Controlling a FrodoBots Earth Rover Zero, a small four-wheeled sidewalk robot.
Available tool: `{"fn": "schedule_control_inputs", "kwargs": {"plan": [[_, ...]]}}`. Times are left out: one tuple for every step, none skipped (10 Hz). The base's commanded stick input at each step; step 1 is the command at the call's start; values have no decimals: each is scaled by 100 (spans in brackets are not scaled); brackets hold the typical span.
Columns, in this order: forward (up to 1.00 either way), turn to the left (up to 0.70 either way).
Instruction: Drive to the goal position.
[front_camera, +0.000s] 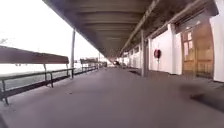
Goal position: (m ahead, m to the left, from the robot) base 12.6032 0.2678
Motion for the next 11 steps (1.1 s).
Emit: {"fn": "schedule_control_inputs", "kwargs": {"plan": [[70,4],[70,7],[70,15],[70,4],[70,0],[70,0],[70,0],[70,0],[70,0],[70,0],[70,0]]}}
